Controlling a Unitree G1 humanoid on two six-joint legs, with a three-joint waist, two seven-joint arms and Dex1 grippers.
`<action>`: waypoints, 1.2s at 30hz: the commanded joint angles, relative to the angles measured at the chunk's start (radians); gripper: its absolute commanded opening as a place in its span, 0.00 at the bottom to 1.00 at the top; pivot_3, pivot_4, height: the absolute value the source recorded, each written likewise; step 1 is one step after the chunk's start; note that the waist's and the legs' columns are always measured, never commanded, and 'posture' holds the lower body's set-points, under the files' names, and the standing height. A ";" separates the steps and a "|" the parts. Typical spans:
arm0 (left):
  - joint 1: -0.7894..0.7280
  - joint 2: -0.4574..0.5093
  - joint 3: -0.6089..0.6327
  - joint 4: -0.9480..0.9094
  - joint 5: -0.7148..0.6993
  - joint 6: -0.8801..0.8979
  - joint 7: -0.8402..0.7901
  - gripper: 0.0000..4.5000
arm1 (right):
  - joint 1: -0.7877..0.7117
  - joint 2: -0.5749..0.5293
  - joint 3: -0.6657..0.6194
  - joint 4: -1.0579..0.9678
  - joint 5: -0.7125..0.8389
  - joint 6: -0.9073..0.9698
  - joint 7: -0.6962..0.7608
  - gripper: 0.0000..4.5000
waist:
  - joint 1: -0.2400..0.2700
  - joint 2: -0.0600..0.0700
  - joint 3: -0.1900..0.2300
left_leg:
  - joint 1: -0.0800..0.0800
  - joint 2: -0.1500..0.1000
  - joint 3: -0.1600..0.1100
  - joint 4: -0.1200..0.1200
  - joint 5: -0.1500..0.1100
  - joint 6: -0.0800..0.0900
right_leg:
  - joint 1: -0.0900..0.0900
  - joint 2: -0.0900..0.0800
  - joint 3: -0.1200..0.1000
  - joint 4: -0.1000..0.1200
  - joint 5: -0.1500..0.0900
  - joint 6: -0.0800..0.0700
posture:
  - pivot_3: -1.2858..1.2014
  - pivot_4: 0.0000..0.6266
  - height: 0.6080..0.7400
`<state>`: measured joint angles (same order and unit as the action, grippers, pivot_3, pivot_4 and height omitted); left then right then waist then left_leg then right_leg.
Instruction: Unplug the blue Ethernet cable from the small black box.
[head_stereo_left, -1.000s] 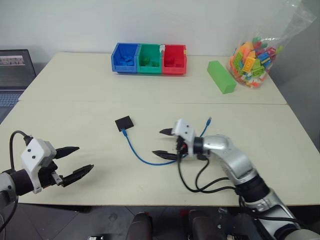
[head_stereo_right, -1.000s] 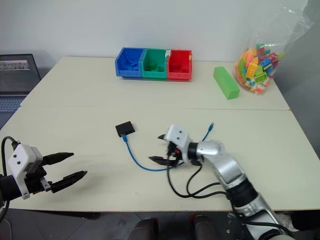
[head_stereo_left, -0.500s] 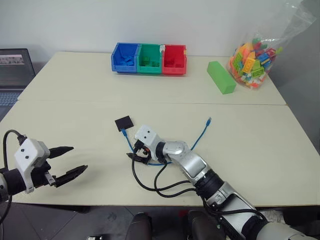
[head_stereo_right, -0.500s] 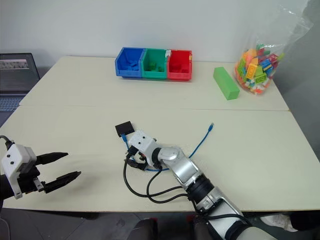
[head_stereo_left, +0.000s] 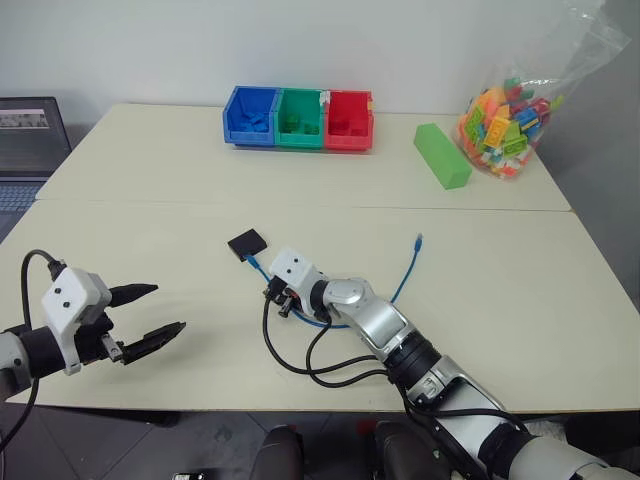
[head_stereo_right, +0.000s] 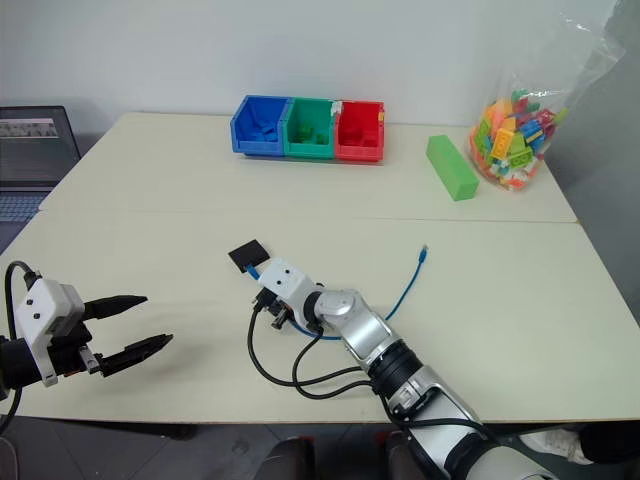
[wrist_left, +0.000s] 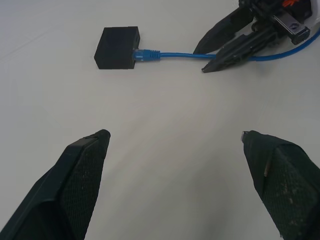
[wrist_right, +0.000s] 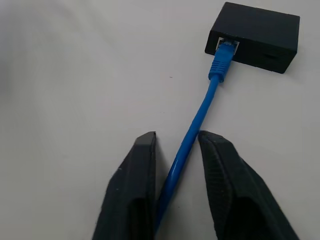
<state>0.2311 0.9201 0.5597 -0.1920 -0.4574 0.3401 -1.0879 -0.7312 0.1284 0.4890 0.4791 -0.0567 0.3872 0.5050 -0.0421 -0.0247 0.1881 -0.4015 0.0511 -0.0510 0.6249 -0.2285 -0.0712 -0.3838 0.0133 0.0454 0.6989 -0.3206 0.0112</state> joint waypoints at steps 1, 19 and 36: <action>-0.035 0.006 -0.026 -0.019 -0.005 -0.003 0.007 1.00 | -0.019 -0.023 -0.029 -0.039 0.001 0.022 0.034 0.05 | 0.000 0.000 0.000 | 0.000 0.000 0.000 0.000 0.000 0.000 | 0.000 0.000 0.000 0.000 0.000 0.000 | 0.52 0.24 1.00; -0.106 -0.019 -0.181 -0.057 -0.019 0.013 0.008 1.00 | 0.144 -0.599 -0.108 -0.465 0.081 0.087 0.456 0.01 | 0.006 -0.002 -0.001 | -0.001 -0.001 0.000 0.000 0.000 0.000 | 0.001 0.000 0.000 0.000 0.000 0.000 | 0.52 0.24 1.00; -0.115 -0.016 -0.211 -0.111 -0.068 0.080 -0.010 1.00 | 0.106 -0.432 -0.122 -0.414 0.069 0.112 0.295 0.48 | 0.001 -0.001 0.000 | -0.001 -0.001 0.000 0.000 0.000 0.000 | 0.001 0.000 0.000 0.000 0.000 0.000 | 0.52 0.24 1.00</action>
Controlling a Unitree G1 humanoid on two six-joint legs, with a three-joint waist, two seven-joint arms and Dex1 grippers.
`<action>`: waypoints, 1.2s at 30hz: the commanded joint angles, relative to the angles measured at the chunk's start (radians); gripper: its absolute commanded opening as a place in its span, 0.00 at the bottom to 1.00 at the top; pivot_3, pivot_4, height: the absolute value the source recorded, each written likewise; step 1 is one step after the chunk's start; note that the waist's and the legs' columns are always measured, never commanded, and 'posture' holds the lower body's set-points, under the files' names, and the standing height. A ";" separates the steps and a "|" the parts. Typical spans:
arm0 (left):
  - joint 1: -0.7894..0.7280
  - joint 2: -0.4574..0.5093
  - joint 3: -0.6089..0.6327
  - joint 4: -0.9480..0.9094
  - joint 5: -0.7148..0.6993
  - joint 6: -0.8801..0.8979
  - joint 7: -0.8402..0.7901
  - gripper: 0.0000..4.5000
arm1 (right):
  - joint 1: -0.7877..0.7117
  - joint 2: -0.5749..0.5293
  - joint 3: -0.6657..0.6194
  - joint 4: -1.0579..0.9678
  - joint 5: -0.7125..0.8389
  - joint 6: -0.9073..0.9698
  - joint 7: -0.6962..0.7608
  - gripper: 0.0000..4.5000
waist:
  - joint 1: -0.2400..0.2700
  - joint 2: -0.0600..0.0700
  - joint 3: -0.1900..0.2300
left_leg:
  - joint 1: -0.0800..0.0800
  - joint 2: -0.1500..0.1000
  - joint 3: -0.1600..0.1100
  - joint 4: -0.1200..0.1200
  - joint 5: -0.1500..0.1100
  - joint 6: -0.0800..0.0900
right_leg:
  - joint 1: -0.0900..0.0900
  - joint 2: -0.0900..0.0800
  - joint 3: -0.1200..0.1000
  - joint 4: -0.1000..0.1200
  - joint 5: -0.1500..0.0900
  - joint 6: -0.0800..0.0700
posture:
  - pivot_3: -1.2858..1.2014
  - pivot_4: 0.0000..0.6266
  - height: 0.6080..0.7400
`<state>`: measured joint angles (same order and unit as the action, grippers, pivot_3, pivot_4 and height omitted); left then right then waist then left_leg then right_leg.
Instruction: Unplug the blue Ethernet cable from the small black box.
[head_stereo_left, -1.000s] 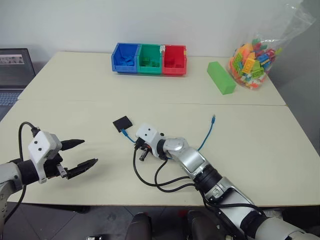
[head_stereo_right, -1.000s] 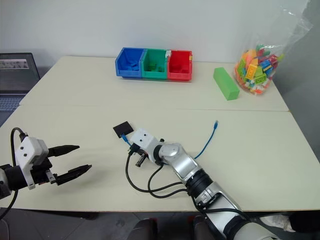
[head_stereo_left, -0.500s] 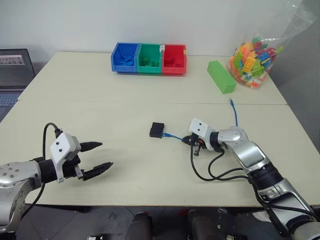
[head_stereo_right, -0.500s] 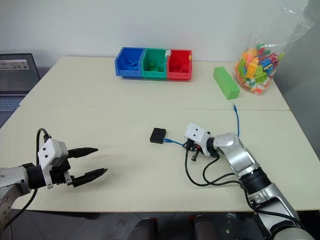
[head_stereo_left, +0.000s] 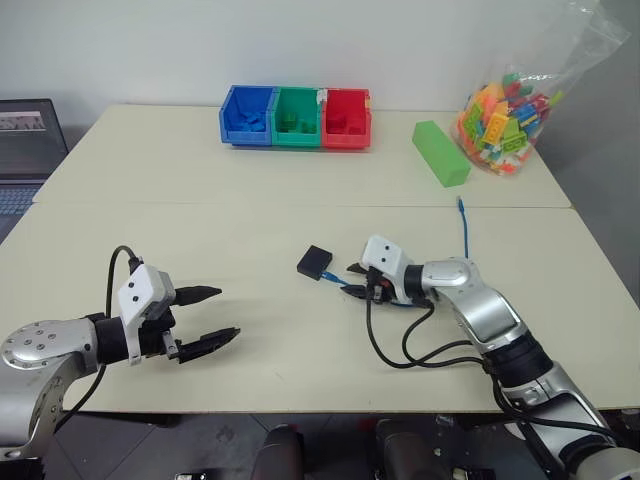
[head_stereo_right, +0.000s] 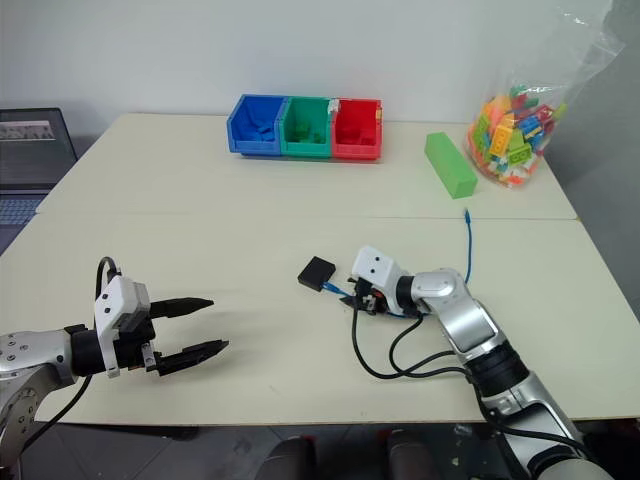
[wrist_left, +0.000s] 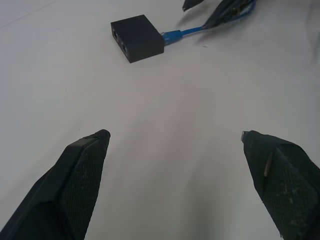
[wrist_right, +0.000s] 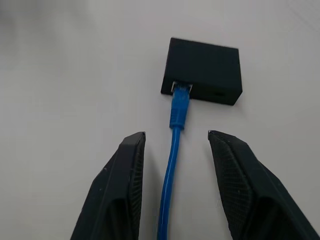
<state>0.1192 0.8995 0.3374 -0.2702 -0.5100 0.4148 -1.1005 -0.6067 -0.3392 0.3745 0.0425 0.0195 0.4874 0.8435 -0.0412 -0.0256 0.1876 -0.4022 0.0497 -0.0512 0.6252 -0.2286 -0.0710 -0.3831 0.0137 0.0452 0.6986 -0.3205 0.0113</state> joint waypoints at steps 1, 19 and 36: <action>-0.006 0.004 0.009 -0.034 -0.015 0.006 0.004 1.00 | -0.021 0.052 -0.002 0.039 -0.010 0.013 -0.055 0.48 | 0.000 0.000 0.000 | 0.000 0.000 0.000 0.000 0.000 0.000 | 0.000 0.000 0.000 0.000 0.000 0.000 | 0.52 0.24 1.00; -0.034 -0.001 -0.012 -0.032 -0.019 0.019 0.019 1.00 | -0.027 0.122 0.008 0.145 -0.048 0.001 -0.127 0.23 | 0.000 0.000 0.000 | 0.000 0.000 0.000 0.000 0.000 0.000 | 0.000 0.000 0.000 0.000 0.000 0.000 | 0.52 0.24 1.00; -0.292 -0.163 0.023 0.062 -0.372 0.417 0.187 1.00 | -0.101 -0.058 0.088 0.041 -0.236 -0.767 -0.105 0.03 | -0.002 -0.001 0.000 | -0.001 0.000 -0.001 0.002 0.000 0.000 | 0.000 0.001 -0.001 0.001 0.000 0.000 | 0.52 0.24 1.00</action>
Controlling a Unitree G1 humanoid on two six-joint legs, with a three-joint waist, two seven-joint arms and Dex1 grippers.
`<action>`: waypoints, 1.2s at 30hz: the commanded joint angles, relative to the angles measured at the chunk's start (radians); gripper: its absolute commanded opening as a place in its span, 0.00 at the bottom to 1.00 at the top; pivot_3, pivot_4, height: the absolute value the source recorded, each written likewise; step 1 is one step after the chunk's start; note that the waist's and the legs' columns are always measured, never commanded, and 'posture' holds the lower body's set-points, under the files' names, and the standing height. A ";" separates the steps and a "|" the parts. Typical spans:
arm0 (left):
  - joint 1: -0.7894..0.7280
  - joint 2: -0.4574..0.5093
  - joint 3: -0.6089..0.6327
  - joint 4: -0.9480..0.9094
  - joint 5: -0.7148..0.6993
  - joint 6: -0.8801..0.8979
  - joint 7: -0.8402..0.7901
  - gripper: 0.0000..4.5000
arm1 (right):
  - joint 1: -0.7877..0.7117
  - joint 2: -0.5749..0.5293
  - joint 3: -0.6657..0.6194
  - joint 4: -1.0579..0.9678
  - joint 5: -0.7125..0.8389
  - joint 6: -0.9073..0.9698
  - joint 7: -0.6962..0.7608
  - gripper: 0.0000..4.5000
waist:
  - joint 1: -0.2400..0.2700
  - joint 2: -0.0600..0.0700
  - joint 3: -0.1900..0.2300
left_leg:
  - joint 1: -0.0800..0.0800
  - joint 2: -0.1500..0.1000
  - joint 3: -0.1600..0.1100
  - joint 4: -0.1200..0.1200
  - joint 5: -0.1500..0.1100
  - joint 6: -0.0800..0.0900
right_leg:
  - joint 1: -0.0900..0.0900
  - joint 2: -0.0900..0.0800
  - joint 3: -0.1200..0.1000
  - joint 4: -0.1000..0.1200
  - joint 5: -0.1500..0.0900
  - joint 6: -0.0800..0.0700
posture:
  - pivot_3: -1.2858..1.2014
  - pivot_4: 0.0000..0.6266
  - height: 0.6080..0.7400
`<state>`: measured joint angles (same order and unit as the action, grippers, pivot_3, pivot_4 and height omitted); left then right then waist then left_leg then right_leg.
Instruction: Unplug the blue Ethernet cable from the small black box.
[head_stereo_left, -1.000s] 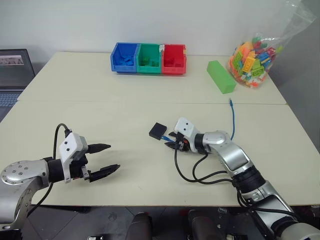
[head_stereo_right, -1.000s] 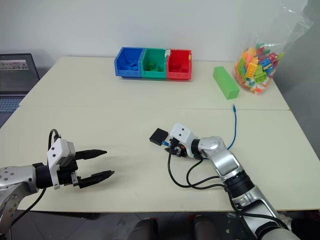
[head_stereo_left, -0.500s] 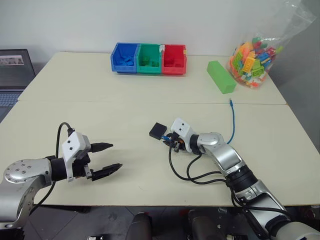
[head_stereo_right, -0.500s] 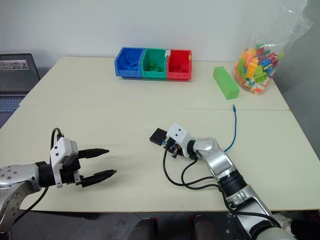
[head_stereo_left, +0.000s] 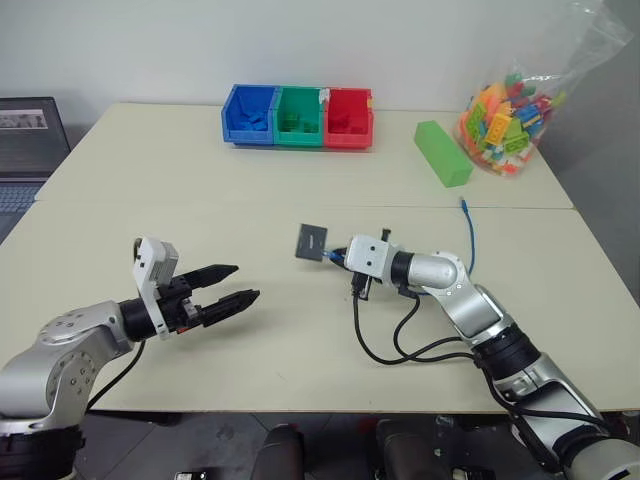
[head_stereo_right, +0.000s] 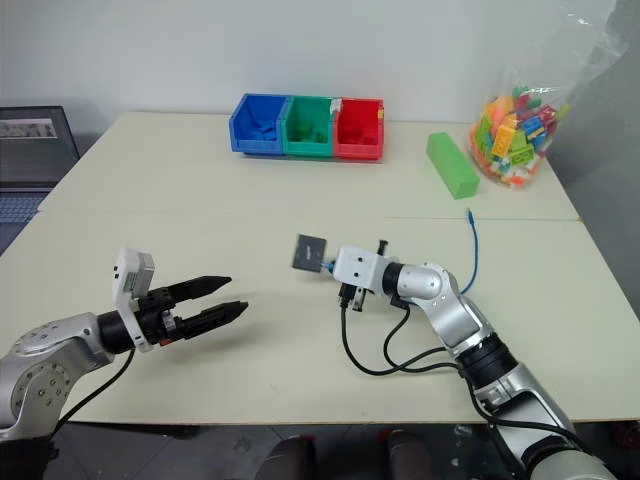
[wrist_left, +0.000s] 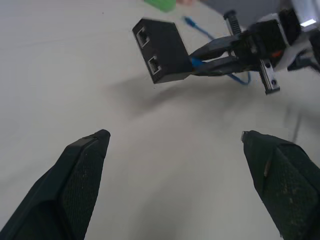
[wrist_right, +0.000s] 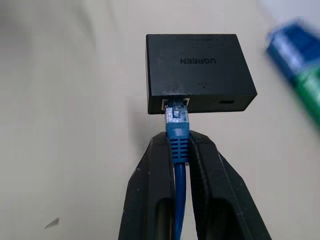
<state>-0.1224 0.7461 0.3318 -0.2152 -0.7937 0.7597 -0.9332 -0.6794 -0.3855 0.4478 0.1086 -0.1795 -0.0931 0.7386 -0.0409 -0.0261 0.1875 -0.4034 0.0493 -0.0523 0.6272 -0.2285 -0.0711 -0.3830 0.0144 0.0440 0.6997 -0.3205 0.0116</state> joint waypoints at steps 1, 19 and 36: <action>-0.071 -0.016 0.027 0.014 -0.108 0.088 0.027 1.00 | -0.033 -0.014 0.017 -0.021 -0.045 -0.228 -0.002 0.03 | -0.003 0.000 0.000 | 0.001 0.000 0.000 0.000 0.000 0.000 | 0.001 0.000 0.000 0.000 0.000 0.000 | 0.52 0.24 1.00; -0.186 -0.024 -0.061 0.074 -0.114 0.130 -0.019 0.89 | -0.045 -0.016 0.005 -0.022 -0.059 -0.364 0.038 0.03 | 0.002 0.000 0.000 | 0.002 -0.001 -0.001 0.001 0.000 0.000 | 0.003 0.000 0.000 0.000 0.000 0.000 | 0.52 0.24 1.00; -0.215 -0.020 -0.094 0.104 -0.082 0.123 -0.083 0.18 | -0.032 -0.006 0.009 -0.024 -0.075 -0.397 0.029 0.03 | 0.004 0.000 0.000 | 0.002 -0.001 -0.001 0.001 0.000 0.000 | 0.003 0.000 0.000 0.000 0.000 0.000 | 0.52 0.24 1.00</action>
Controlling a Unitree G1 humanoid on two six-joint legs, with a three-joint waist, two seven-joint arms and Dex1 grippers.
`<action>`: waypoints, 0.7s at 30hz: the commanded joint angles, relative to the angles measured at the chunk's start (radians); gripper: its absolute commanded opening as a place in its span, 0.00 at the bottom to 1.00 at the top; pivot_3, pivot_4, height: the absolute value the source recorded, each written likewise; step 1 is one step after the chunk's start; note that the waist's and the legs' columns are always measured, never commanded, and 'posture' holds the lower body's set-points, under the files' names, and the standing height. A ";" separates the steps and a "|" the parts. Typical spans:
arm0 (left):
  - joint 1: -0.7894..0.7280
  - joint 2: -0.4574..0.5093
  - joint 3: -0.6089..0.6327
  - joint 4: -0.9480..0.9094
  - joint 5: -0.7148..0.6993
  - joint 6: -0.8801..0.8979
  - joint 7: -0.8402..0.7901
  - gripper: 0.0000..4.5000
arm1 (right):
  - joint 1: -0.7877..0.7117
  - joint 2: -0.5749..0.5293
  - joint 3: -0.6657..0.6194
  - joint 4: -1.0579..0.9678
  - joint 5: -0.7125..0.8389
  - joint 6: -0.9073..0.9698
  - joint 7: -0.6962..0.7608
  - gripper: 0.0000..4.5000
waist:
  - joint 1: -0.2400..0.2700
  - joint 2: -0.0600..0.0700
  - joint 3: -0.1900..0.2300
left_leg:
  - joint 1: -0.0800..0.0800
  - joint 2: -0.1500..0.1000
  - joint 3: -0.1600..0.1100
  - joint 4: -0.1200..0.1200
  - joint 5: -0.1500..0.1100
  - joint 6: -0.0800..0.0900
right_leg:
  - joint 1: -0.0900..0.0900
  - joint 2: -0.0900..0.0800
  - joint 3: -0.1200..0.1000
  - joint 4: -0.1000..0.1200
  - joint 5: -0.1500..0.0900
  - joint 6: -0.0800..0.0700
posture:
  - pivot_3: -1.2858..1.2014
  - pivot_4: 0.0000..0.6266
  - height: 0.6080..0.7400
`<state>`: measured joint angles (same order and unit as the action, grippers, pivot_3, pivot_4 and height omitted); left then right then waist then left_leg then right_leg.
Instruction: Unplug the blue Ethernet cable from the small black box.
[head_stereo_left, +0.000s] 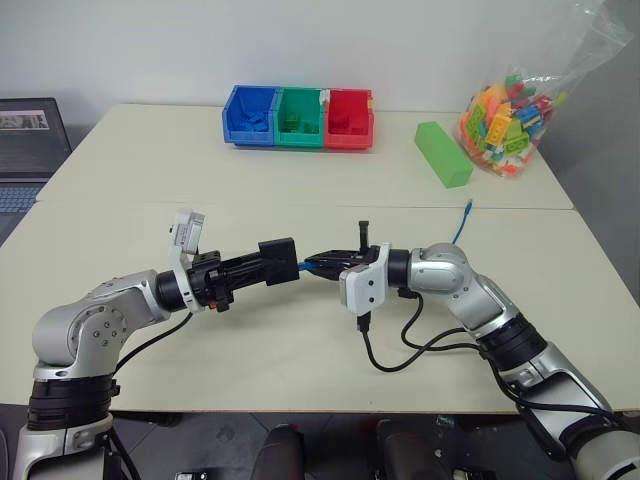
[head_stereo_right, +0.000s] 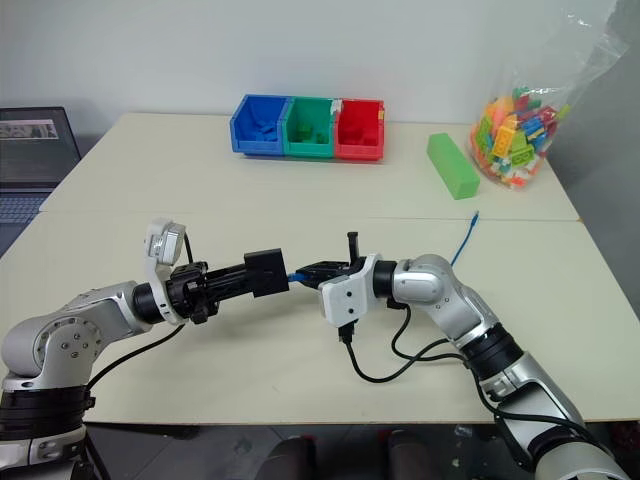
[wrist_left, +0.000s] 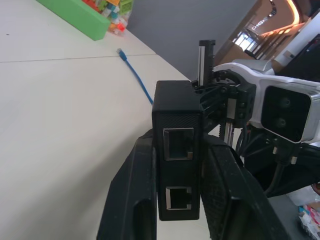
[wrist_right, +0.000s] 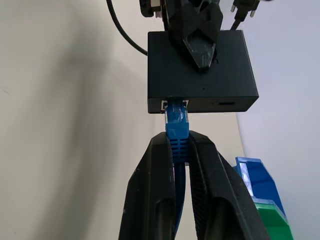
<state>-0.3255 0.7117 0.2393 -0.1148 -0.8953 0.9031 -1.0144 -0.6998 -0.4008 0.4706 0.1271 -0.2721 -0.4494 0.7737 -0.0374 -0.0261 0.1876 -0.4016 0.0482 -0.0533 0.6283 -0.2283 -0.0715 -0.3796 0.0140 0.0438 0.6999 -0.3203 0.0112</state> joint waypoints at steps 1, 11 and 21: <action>-0.013 0.015 -0.002 0.007 0.021 -0.022 -0.004 0.18 | -0.007 0.008 -0.014 -0.046 0.024 -0.039 0.001 0.03 | 0.001 0.000 0.000 | 0.000 0.000 0.000 0.000 0.000 0.000 | 0.000 0.000 0.000 0.000 0.000 0.000 | 0.52 0.24 1.00; -0.034 0.045 -0.033 0.023 0.054 -0.041 -0.064 0.18 | 0.022 -0.073 -0.032 -0.136 0.197 0.076 0.187 0.52 | 0.004 0.000 0.000 | 0.000 0.000 0.000 0.000 0.000 0.000 | 0.000 0.000 0.000 0.000 0.000 0.000 | 0.52 0.24 1.00; -0.047 0.109 -0.127 -0.030 0.116 -0.103 -0.204 0.18 | 0.069 -0.009 -0.154 -0.327 0.660 0.894 0.200 0.53 | 0.004 0.001 0.000 | 0.001 0.001 -0.001 0.000 0.000 0.000 | 0.001 0.000 0.000 0.000 0.000 0.000 | 0.52 0.24 1.00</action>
<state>-0.3590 0.7983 0.1146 -0.1007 -0.7839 0.8261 -1.1876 -0.6185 -0.4205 0.3625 -0.1561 0.3082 0.3188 0.9916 -0.0334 -0.0255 0.1879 -0.4008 0.0488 -0.0541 0.6283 -0.2283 -0.0714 -0.3788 0.0139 0.0436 0.7003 -0.3203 0.0110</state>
